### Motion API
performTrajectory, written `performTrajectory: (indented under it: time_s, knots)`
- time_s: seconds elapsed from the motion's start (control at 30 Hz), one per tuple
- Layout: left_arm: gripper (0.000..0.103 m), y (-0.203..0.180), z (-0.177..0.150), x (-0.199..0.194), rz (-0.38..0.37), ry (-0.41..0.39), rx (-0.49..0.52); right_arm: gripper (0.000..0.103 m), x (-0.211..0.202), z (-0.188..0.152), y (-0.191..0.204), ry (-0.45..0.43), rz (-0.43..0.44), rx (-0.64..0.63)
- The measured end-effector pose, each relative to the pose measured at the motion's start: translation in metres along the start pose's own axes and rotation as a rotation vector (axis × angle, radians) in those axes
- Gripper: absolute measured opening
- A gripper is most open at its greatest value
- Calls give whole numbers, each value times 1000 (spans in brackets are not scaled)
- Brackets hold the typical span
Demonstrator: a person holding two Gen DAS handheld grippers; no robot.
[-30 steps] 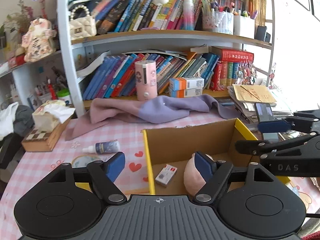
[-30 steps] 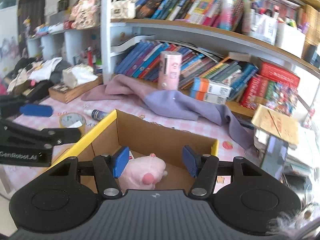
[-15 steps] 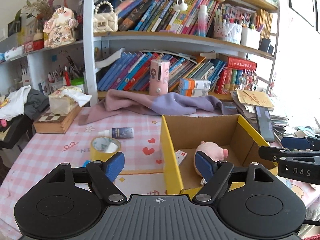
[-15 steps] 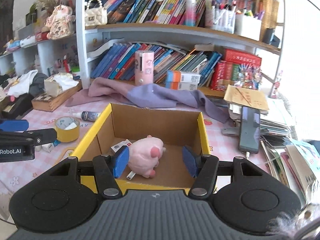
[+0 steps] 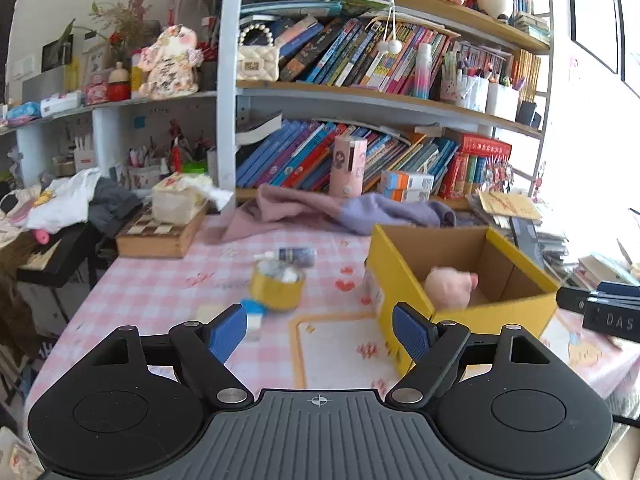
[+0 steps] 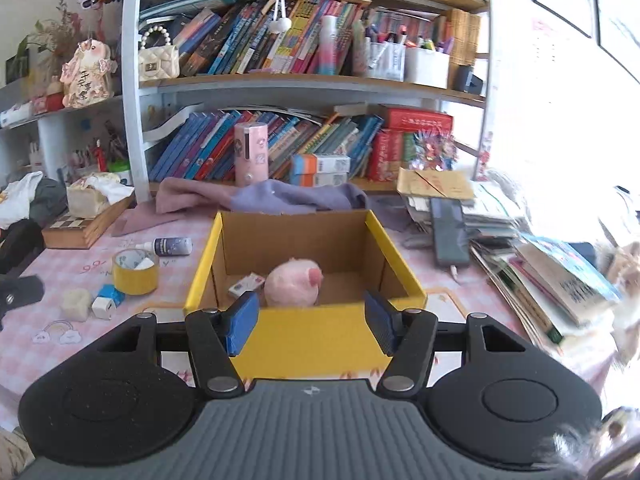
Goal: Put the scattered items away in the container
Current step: 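Withdraw both tools from the box back toward the remaining items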
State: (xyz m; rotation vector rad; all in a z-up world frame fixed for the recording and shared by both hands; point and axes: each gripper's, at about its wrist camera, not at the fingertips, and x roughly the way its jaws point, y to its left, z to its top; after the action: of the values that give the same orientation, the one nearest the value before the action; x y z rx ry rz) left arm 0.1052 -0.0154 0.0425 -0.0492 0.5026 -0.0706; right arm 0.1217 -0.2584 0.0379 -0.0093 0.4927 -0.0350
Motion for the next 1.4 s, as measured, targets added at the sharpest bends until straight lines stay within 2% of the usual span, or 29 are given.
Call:
performTrajectory:
  time_s: [0.23,0.4,0.47,0.53,0.6,0.73,0.93,1.13,1.27,1.4]
  knots:
    - [82,26,-31,-30,-20,75,-12,57,-42,-38,30,50,-15,17]
    - [82,34,-50,-44,-28,101,10,59,-61,-58,47,92,-3,1]
    - [82,35,-58,-46,-9,106,41,64,-66,-66,53,95,-8,-18]
    - [82,34,-65,-50,44,97,81,66,-70,-72,60,66,-33,-63]
    - [82,37,-67,-56,64,81,88,70,-74,-76,66,29,-49,-112]
    - [87,43,-71,-64,60,91,60,76,-79,-82,73,46,18,-106]
    - [87,47,-83,-66,44,162,46,76,-75,-91,80,122,70,-67]
    - [87,54,-88,-71,49,171,45,76,-75,-96,92,163,108,-65]
    - [87,59,-90,-69,47,189,30,90,-77,-96,101,156,133,-78]
    - [87,61,-91,-68,53,192,28,93,-76,-97,106,173,143,-88]
